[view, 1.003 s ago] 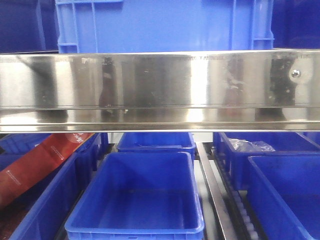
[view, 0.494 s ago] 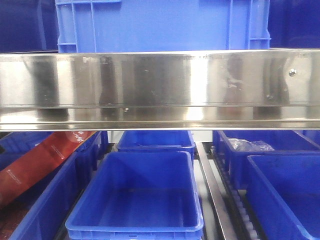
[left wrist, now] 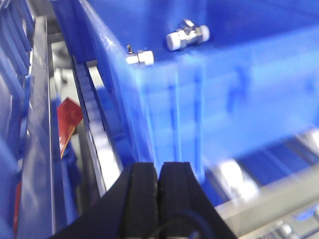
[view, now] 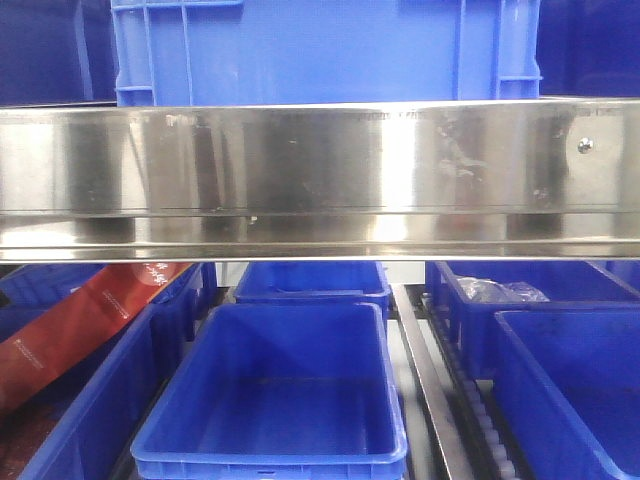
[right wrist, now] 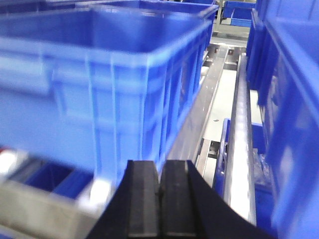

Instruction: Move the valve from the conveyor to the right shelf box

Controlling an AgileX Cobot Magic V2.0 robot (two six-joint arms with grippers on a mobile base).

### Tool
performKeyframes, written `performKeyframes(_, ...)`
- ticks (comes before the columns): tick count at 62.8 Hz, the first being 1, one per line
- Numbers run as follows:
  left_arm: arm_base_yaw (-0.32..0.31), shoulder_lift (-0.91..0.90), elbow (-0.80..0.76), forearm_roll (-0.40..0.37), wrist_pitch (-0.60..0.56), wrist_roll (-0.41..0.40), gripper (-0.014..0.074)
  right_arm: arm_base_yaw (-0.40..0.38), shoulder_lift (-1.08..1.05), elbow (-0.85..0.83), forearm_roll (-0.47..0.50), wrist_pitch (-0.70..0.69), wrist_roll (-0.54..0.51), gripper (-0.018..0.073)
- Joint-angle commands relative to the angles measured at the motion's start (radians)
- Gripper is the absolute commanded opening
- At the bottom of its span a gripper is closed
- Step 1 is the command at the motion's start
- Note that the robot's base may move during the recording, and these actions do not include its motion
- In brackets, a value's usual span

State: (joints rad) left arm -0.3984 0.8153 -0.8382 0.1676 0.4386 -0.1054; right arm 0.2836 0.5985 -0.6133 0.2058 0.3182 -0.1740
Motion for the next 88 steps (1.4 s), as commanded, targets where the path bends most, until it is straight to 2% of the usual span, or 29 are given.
performKeyframes(1, -0.003, -0.106, 0.114, -0.005, -0.127, -0.009, -0.0111, -0.004, -0.086, 0.076, -0.009, -0.044, 0.000, -0.0153)
performKeyframes(14, -0.003, -0.345, 0.354, -0.012, -0.287, -0.009, -0.0111, -0.004, -0.256, 0.185, -0.009, -0.070, 0.000, -0.0153)
performKeyframes(21, -0.003, -0.427, 0.416, -0.036, -0.331, -0.009, -0.0111, -0.004, -0.311, 0.200, -0.009, -0.097, 0.000, -0.0153)
performKeyframes(32, -0.003, -0.481, 0.444, -0.042, -0.337, -0.009, -0.0111, -0.004, -0.322, 0.200, -0.009, -0.122, 0.000, -0.0153)
performKeyframes(78, -0.003, -0.481, 0.446, -0.042, -0.350, -0.009, -0.0111, -0.004, -0.322, 0.200, -0.009, -0.116, 0.000, -0.0153)
performKeyframes(83, 0.027, -0.494, 0.446, -0.050, -0.327, 0.005, -0.0111, -0.004, -0.322, 0.200, -0.009, -0.116, 0.000, -0.0153)
performKeyframes(88, 0.096, -0.523, 0.449, -0.113, -0.268, 0.097, -0.0111, -0.004, -0.322, 0.200, -0.009, -0.116, 0.000, -0.0153)
